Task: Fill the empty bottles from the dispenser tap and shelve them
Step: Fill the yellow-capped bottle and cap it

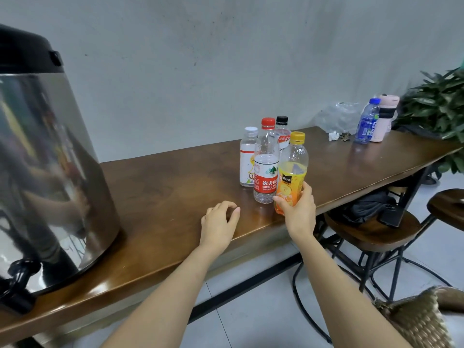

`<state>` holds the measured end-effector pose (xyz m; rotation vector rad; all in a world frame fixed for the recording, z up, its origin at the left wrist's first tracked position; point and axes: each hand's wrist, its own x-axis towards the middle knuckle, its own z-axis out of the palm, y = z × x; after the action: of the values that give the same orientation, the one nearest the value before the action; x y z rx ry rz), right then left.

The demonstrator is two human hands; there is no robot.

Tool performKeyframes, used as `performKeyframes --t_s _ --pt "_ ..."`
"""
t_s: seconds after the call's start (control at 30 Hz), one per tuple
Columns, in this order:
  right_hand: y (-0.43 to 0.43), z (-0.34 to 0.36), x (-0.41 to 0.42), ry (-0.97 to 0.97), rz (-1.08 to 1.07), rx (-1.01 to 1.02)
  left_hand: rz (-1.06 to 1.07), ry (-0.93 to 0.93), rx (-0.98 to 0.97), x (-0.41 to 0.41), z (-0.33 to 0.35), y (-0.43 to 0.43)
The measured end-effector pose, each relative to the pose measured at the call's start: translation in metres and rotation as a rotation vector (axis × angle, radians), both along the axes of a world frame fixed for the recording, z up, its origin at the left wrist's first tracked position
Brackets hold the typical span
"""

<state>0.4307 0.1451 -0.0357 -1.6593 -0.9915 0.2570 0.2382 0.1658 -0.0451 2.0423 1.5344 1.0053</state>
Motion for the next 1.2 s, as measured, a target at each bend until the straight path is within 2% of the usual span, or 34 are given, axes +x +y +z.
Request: performKeyframes --t_s 0.13,0.27,0.4,0.57,0.7,0.87,0.9,1.0,1.03,1.1,1.2 --pt "-0.036 0.011 -0.036 0.031 0.085 0.086 -0.021 -0.255 0.026 -0.022 0.014 -0.022" --pt "-0.074 0.021 -0.095 0.089 0.315 0.122 -0.136 -0.437 0.053 -0.054 0.039 -0.064" --pt "-0.104 0.023 -0.158 0.024 0.526 0.068 -0.222 -0.555 0.062 -0.095 0.061 -0.106" --pt "-0.127 0.021 -0.218 -0.049 0.755 -0.02 -0.059 -0.642 0.181 -0.154 0.064 -0.14" --pt "-0.13 0.032 -0.225 -0.233 0.93 -0.058 0.134 -0.63 0.234 -0.197 0.055 -0.166" --pt "-0.136 0.083 -0.238 -0.235 0.787 0.142 0.236 -0.538 0.173 -0.222 0.032 -0.195" --pt "-0.14 0.096 -0.245 -0.333 0.742 0.131 0.239 -0.51 0.159 -0.223 0.027 -0.2" --pt "-0.15 0.12 -0.268 -0.918 0.452 0.04 0.273 -0.393 0.146 -0.225 0.017 -0.21" --pt "-0.152 0.124 -0.276 -1.033 0.398 0.013 0.293 -0.348 0.151 -0.226 0.014 -0.212" --pt "-0.151 0.124 -0.287 -1.127 0.386 -0.049 0.329 -0.274 0.175 -0.229 0.01 -0.216" --pt "-0.146 0.114 -0.294 -1.157 0.388 -0.089 0.37 -0.17 0.224 -0.238 0.005 -0.217"
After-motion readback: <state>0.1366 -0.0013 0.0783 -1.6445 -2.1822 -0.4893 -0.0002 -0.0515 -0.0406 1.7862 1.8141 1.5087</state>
